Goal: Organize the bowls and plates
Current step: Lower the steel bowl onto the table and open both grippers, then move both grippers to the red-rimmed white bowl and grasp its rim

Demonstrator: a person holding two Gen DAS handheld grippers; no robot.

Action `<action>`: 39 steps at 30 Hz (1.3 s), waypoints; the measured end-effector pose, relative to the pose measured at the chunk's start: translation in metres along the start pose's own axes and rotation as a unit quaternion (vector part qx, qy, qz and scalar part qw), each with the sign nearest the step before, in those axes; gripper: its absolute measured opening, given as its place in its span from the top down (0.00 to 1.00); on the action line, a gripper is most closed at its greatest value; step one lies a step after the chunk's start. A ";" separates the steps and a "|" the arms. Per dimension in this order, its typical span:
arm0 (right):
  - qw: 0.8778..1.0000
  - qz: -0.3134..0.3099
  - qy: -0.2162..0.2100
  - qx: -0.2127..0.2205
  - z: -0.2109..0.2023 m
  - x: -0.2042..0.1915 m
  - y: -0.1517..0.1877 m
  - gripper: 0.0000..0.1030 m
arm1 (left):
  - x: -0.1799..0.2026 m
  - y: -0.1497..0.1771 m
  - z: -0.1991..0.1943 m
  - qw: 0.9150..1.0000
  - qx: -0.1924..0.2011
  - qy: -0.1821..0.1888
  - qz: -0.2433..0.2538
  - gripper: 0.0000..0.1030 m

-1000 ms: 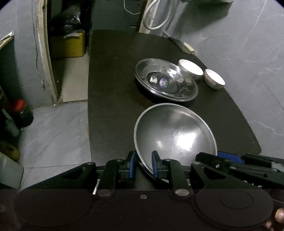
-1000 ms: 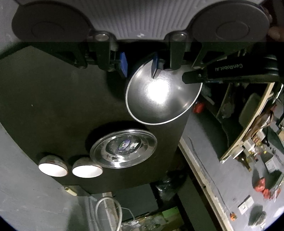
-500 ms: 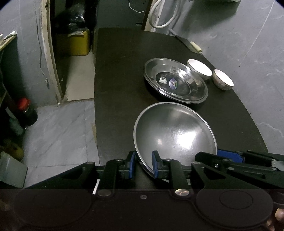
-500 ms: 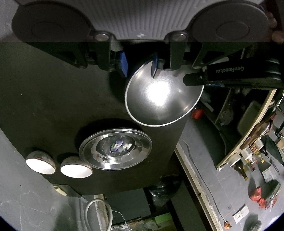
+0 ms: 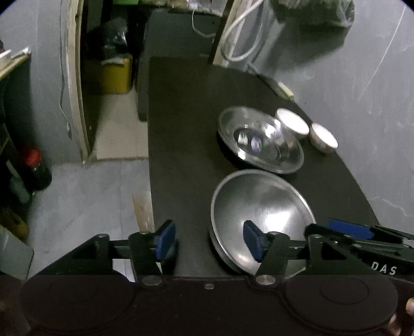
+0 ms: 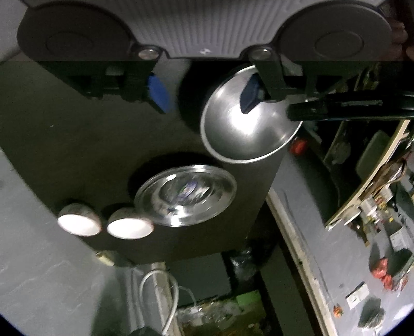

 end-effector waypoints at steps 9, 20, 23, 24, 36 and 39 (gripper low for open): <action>0.999 0.039 0.023 0.028 -0.008 0.033 -0.017 0.02 | 0.004 -0.031 -0.009 0.998 0.060 -0.007 0.020 0.01; 0.997 0.063 0.038 0.033 0.011 0.079 -0.055 0.00 | 0.029 -0.079 0.036 0.999 0.051 0.004 0.016 0.01; 0.996 0.071 0.039 0.025 0.020 0.094 -0.062 0.00 | 0.037 -0.098 0.056 0.999 0.045 0.001 0.016 0.01; 0.996 0.076 0.039 0.022 0.023 0.099 -0.064 0.00 | 0.040 -0.104 0.063 0.999 0.042 -0.001 0.019 0.01; 0.989 0.145 0.003 0.025 0.069 0.136 -0.113 0.00 | 0.065 -0.187 0.138 0.994 0.040 -0.009 0.098 0.01; 0.987 0.155 -0.009 0.027 0.083 0.136 -0.124 0.00 | 0.074 -0.207 0.159 0.991 0.043 -0.003 0.129 0.01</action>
Point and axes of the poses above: each gripper's, at about its wrist camera, not at the fingertips, and z roughly the way its jaws point, x to its right, y to its underside, the point moved 8 cm from there along z, roughly the way its jaws point, and after that the axes turned 11 degrees about z, right-handed, at the moved point
